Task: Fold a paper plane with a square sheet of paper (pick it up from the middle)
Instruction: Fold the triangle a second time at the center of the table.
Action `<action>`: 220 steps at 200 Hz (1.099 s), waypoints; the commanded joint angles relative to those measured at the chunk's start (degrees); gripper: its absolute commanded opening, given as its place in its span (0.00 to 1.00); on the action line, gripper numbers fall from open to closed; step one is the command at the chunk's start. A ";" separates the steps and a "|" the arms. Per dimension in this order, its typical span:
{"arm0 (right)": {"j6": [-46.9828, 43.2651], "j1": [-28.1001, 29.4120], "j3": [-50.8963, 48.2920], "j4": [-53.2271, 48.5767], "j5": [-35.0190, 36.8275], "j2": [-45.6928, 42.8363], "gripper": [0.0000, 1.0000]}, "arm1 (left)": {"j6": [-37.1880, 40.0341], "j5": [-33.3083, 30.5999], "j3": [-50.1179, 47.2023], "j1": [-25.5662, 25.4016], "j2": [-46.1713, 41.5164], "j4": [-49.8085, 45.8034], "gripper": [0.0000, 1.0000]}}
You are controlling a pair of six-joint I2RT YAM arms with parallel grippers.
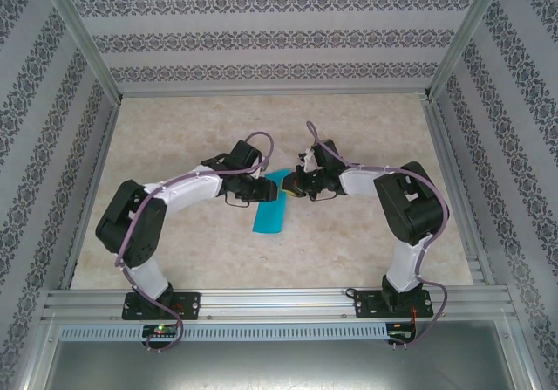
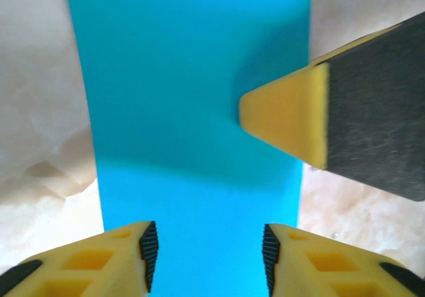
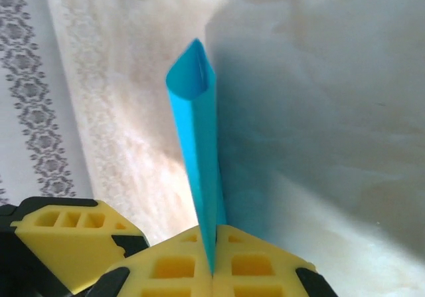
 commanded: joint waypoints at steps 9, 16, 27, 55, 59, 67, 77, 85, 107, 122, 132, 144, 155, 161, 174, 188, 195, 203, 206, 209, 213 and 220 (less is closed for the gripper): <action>4.62 -1.27 -1.36 5.39 -4.92 -3.99 0.03 | -2.10 -2.36 -2.51 1.89 -6.68 -2.04 0.55; 5.61 -1.50 -1.57 5.98 -5.53 -4.80 0.03 | -3.21 -1.93 -4.04 2.46 -8.28 -0.96 0.55; 6.77 -1.85 -1.80 6.77 -6.27 -5.97 0.02 | -4.75 -1.06 -6.25 3.17 -10.60 1.02 0.57; 10.51 -2.94 -2.24 9.36 -7.93 -8.30 0.02 | -7.95 0.61 -10.09 3.89 -15.64 4.05 0.60; 11.23 -3.09 -2.25 10.15 -8.26 -8.64 0.02 | -8.33 0.91 -10.61 3.95 -16.24 4.56 0.60; 12.52 -3.42 -2.37 11.32 -8.87 -9.12 0.02 | -9.35 1.93 -11.65 4.12 -17.35 6.03 0.60; 14.06 -3.82 -2.39 12.57 -9.37 -9.76 0.02 | -10.83 3.31 -13.14 4.26 -18.56 7.77 0.61; 15.15 -4.29 -2.34 13.18 -9.64 -10.33 0.02 | -12.16 4.38 -14.53 4.48 -19.54 9.65 0.61; 17.37 -5.00 -2.34 14.38 -10.23 -11.65 0.01 | -14.94 6.17 -17.71 4.96 -21.56 13.85 0.61; 19.37 -5.47 -2.47 16.14 -10.71 -12.38 0.01 | -15.47 6.43 -18.90 5.29 -22.17 14.94 0.61; 20.33 -5.55 -2.54 16.81 -10.84 -12.98 0.01 | -16.53 7.36 -20.20 5.62 -22.28 17.11 0.61; 20.79 -5.66 -2.41 17.05 -10.89 -13.56 0.01 | -18.37 9.04 -21.65 6.05 -22.33 20.82 0.62; 21.41 -5.77 -2.58 17.37 -10.89 -13.97 0.01 | -19.93 10.39 -22.45 6.24 -22.23 23.77 0.62; 21.56 -5.81 -2.59 17.48 -10.89 -14.12 0.01 | -20.75 11.02 -22.73 6.23 -22.10 24.93 0.62; 21.89 -5.92 -2.73 17.70 -10.72 -14.43 0.01 | -22.18 12.11 -23.16 6.28 -22.07 27.10 0.61; 22.20 -6.07 -2.90 18.00 -10.64 -14.60 0.01 | -23.14 13.19 -23.35 6.21 -22.24 28.24 0.58; 22.20 -6.16 -2.98 17.99 -10.52 -14.69 0.01 | -23.34 13.46 -23.37 6.27 -22.29 28.26 0.56; 22.51 -6.20 -3.06 18.28 -10.54 -14.61 0.01 | -23.39 13.75 -23.22 6.26 -22.35 28.05 0.55; 22.55 -6.21 -3.09 18.47 -10.59 -14.61 0.01 | -23.48 13.89 -23.22 6.28 -22.39 28.01 0.54; 22.64 -6.19 -3.11 18.58 -10.55 -14.57 0.01 | -23.47 14.08 -23.21 6.28 -22.43 27.94 0.53; 22.64 -6.17 -3.19 18.72 -10.56 -14.65 0.01 | -23.44 14.16 -23.18 6.28 -22.52 27.79 0.52; 22.44 -6.20 -3.30 18.44 -10.51 -14.67 0.01 | -23.29 14.30 -22.98 6.24 -22.69 27.13 0.49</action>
